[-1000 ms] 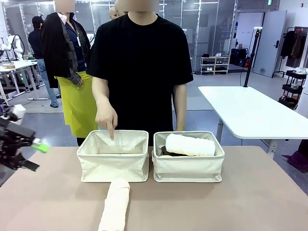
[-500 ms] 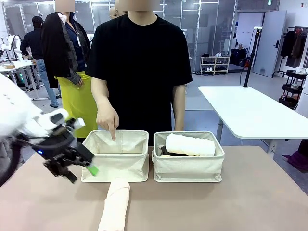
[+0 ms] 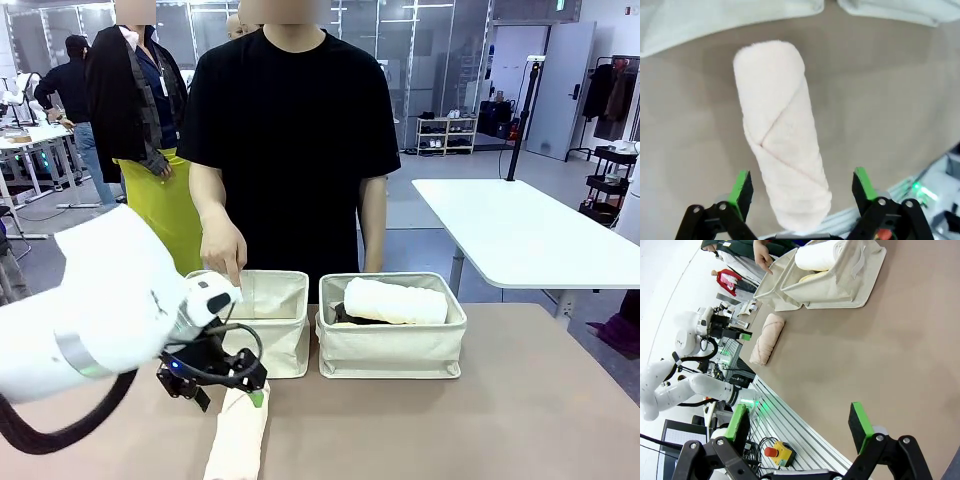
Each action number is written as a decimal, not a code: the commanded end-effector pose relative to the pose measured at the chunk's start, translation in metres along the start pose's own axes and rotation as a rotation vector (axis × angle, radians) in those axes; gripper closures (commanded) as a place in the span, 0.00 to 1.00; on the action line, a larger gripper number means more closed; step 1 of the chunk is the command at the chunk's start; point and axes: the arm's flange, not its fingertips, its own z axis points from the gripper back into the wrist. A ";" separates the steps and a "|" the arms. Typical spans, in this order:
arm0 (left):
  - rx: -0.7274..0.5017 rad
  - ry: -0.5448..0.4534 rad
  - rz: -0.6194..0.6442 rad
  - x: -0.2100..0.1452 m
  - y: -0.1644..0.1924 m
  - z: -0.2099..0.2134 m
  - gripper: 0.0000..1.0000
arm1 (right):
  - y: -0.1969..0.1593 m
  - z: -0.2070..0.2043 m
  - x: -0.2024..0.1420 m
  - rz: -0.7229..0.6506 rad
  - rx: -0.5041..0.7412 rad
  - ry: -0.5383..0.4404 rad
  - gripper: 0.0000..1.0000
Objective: Divide the towels into two baskets.
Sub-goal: Pick up one hotel-folded towel from the bottom of the table and place it in the Fabric basket indicated by the person.
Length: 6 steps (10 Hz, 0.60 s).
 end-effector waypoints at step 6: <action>0.185 0.014 0.123 -0.056 0.027 -0.040 0.00 | 0.003 -0.001 -0.001 0.019 0.009 -0.016 0.00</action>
